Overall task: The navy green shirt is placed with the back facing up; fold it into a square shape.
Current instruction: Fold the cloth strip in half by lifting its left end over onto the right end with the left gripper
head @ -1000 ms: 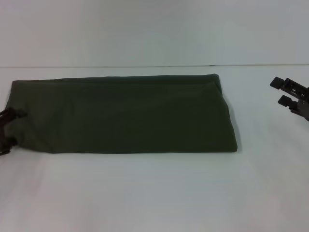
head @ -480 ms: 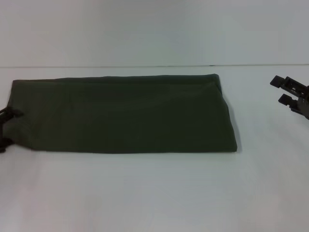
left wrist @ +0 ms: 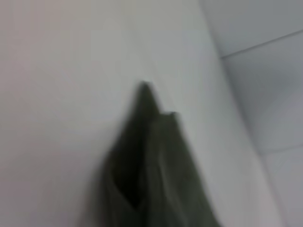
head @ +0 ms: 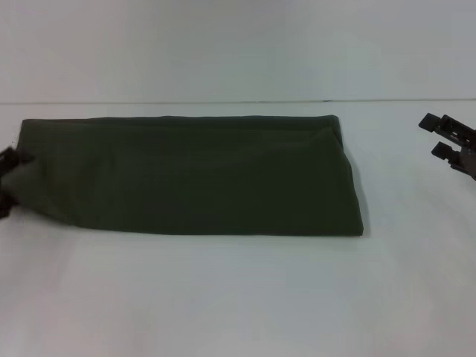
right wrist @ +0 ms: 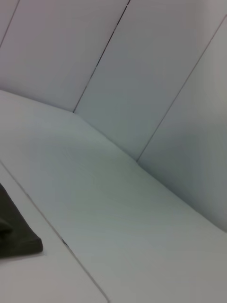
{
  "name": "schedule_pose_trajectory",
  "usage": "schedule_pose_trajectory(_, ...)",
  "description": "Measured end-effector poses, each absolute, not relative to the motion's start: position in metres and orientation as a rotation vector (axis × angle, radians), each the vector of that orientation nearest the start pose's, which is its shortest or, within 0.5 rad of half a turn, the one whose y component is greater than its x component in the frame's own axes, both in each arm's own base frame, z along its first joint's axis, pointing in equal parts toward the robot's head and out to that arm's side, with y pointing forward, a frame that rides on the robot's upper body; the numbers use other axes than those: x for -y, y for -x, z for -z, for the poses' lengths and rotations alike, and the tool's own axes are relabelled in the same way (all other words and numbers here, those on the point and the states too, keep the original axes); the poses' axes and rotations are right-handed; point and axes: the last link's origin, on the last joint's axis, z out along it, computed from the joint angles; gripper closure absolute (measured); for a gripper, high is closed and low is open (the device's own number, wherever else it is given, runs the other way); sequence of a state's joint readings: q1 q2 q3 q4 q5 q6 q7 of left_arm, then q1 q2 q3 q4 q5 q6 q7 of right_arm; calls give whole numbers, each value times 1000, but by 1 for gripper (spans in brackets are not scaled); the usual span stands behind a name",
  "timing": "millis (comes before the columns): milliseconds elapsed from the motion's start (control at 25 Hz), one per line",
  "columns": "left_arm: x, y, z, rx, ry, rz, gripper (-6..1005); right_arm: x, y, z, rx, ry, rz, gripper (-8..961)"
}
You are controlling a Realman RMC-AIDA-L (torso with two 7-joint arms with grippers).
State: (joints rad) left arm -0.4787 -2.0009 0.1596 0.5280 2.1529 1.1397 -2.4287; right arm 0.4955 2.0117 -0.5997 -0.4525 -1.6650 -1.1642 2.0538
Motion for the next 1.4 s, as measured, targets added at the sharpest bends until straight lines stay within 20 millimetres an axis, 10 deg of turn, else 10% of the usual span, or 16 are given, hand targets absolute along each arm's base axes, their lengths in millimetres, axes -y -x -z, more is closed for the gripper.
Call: schedule_pose_trajectory(1400, -363, 377, -56, 1976, 1338, 932, 77, -364, -327, -39, -1703, 1731, -1119, 26)
